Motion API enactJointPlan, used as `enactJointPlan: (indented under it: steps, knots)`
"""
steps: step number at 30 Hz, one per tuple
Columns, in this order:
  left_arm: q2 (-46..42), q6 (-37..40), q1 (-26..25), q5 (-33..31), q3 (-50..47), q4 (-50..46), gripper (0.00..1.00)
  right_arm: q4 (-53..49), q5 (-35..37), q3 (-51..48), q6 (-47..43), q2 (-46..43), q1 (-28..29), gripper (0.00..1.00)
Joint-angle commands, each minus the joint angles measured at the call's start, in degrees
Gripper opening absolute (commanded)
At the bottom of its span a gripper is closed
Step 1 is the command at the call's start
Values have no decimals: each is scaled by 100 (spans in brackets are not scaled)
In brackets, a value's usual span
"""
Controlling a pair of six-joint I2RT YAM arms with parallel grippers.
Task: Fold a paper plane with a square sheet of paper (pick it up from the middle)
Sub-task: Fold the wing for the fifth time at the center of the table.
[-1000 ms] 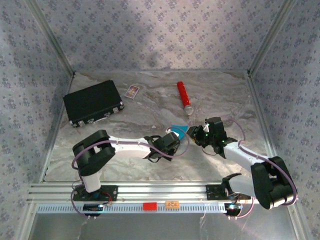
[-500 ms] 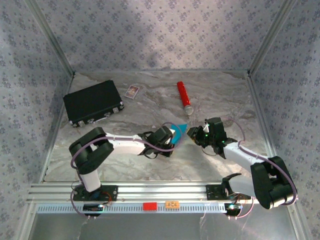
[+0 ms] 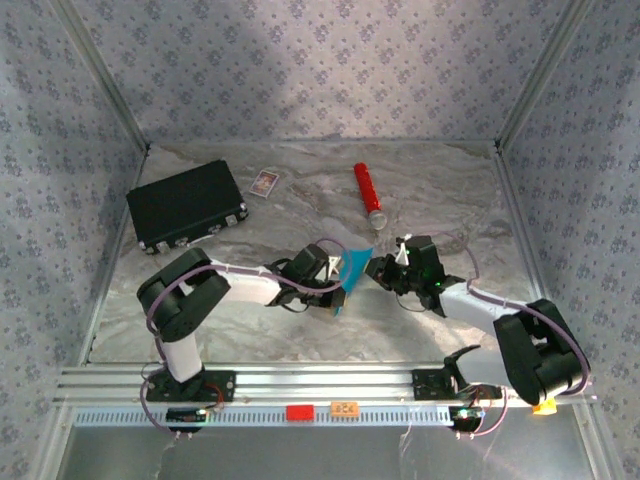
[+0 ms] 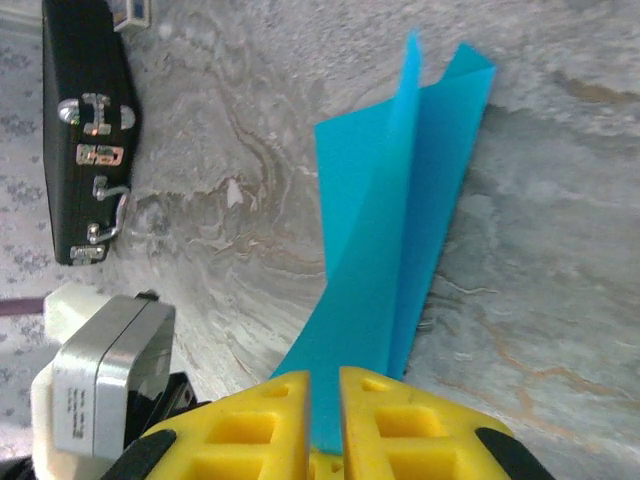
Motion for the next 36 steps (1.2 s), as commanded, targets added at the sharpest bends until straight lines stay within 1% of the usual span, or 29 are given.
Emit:
enactJointPlan:
  steps: [1,5,8,13,19,26,33,36]
  knots:
    - [161,-294,130,561,-193,537,0,228,-83,-6,-309,92,95,17]
    - [259,-540,250,812,-346,957,0,257,-550,164,-481,312,117,17]
    - [331,-697,311,953,-415,1193,0,457,-808,239,-446,586,150,17]
    - [387,-891,364,1039,-545,1474,0,823,-957,292,-320,925,168,17]
    - [402,-1121,395,1031,-678,1684,0,962,-1176,481,-340,1326,176,17]
    - [377,-1441,424,960,-854,1971,0,1172,-1274,573,-272,1726,145,17]
    - [298,-1688,441,831,-1046,2174,0,1322,-1360,598,-214,1915,118,17]
    - [293,-1725,454,814,-1044,2106,0,1351,-1390,617,-214,1966,109,17]
